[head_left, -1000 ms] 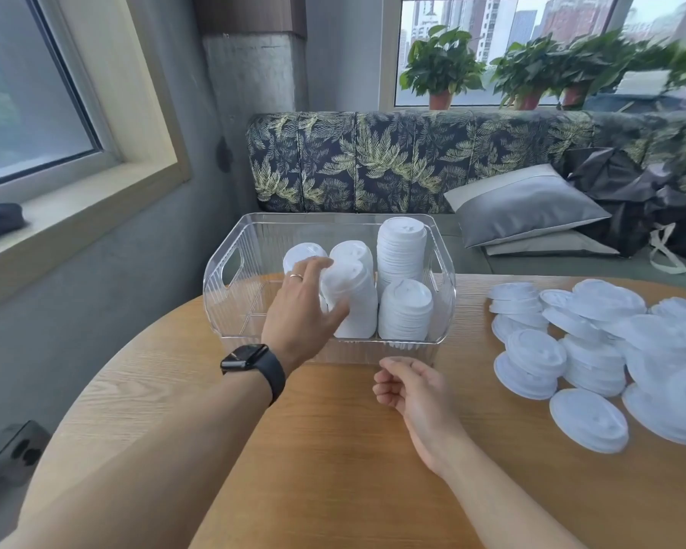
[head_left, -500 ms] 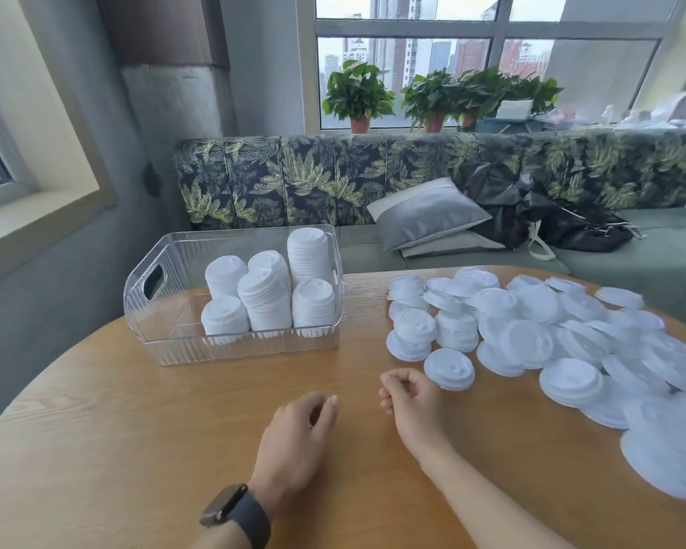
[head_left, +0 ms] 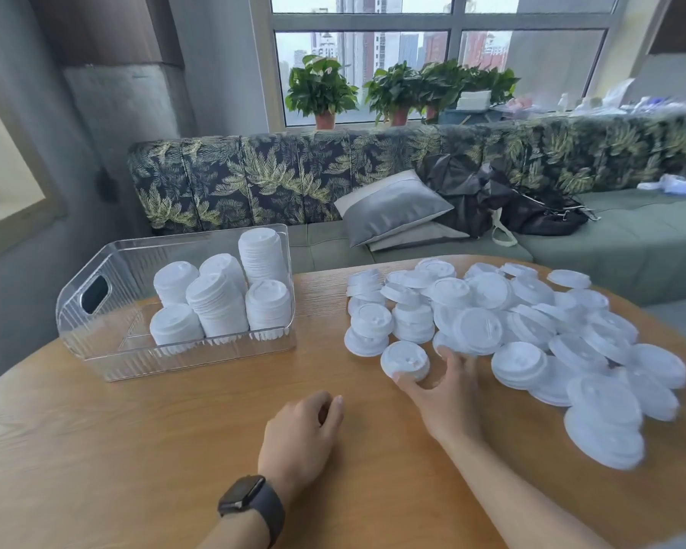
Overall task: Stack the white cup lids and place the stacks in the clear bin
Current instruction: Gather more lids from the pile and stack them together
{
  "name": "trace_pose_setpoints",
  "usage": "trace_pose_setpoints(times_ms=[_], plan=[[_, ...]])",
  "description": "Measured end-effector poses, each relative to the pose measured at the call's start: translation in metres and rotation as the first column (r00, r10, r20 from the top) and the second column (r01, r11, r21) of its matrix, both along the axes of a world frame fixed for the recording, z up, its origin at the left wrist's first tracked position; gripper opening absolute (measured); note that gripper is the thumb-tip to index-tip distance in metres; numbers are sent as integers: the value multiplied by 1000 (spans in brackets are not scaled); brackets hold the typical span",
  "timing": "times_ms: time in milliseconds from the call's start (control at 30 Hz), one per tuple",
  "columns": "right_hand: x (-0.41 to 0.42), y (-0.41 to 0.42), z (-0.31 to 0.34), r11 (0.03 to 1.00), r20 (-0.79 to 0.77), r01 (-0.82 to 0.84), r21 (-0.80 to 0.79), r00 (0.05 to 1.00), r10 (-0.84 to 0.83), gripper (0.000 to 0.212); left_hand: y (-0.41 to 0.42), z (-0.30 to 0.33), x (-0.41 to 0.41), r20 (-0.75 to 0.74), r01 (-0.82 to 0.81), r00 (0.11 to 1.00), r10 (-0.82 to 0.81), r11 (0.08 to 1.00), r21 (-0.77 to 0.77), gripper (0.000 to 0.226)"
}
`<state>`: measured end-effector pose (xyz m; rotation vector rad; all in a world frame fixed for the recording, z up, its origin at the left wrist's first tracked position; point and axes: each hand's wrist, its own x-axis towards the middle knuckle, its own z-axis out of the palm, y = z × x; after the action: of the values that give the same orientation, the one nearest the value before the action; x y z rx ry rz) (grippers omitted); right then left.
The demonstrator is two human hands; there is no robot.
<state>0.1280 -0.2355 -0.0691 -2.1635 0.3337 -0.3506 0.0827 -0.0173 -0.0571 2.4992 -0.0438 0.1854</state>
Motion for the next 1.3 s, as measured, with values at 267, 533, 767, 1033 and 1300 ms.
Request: trace_pose_setpoints(times_ms=[267, 533, 767, 1033, 1300], plan=[[11, 3, -4, 998, -58, -11, -57, 998, 8, 70, -9, 0, 17, 4, -5, 1000, 5, 1000, 19, 46], [6, 4, -8, 1000, 30, -20, 9, 999, 20, 63, -5, -2, 13, 4, -54, 998, 56, 988, -143, 44], [-30, 24, 3, 960, 148, -188, 210, 976, 158, 54, -1, 4, 1, -80, -121, 993, 91, 791, -599, 15], [-61, 53, 2, 873, 136, -389, 295, 921, 364, 59, 12, 18, -21, -197, -115, 977, -85, 571, -813, 22], [-53, 50, -1, 883, 110, -304, 358, 953, 283, 64, 19, 10, -13, -252, -228, 968, -4, 413, -882, 30]])
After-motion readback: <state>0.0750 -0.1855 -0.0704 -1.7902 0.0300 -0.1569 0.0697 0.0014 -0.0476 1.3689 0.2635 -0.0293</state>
